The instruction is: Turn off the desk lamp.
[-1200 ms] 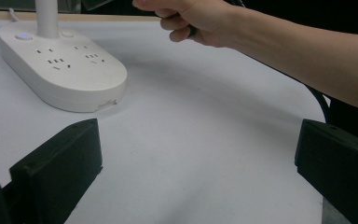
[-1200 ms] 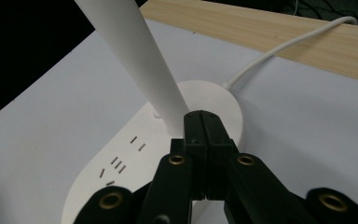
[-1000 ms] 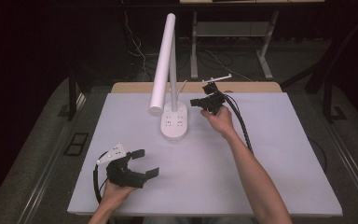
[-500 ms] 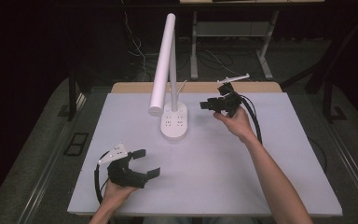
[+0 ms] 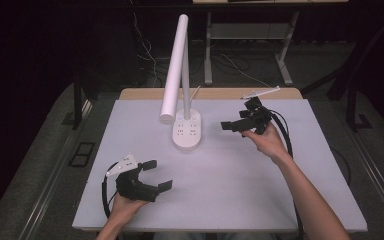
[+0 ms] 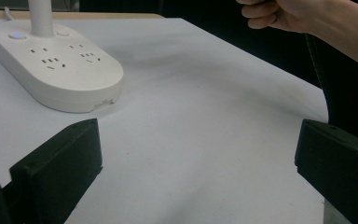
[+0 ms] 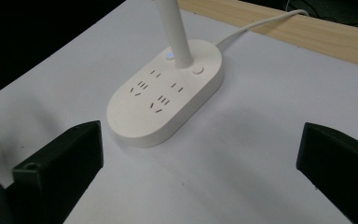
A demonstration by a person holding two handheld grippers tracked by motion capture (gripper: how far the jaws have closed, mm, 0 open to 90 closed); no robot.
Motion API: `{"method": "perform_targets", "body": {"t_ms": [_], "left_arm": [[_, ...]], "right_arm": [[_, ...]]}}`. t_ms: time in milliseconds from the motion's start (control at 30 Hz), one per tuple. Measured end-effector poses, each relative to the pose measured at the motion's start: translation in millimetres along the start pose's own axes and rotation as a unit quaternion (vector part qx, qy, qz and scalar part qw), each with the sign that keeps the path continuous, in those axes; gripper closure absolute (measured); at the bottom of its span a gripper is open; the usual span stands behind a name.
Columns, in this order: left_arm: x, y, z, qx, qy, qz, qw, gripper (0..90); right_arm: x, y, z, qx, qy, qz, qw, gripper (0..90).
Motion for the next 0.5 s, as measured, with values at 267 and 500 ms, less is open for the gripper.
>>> {"method": "perform_targets", "body": {"t_ms": [267,500], "left_arm": [[0.7,0.0,-0.5,0.0,0.002,0.0,1.0,0.0],[0.1,0.8,-0.6,0.0,0.001,0.001,1.0,0.0]], "right_arm": [[-26.1,6.2,-23.3,-0.004,-0.012,0.0,0.9999,0.5],[-47.7,7.3,-43.9,-0.004,-0.03,0.003,0.9995,0.6]]}}
Point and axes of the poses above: each handheld gripper's, and its own axes: x roughly forward along the jaws, z roughly out of its top, y roughly to its left, the point moved 10 cm from there along x, roughly forward along the jaws, and after that the axes turned 14 degrees about y, right-handed, at the moved point
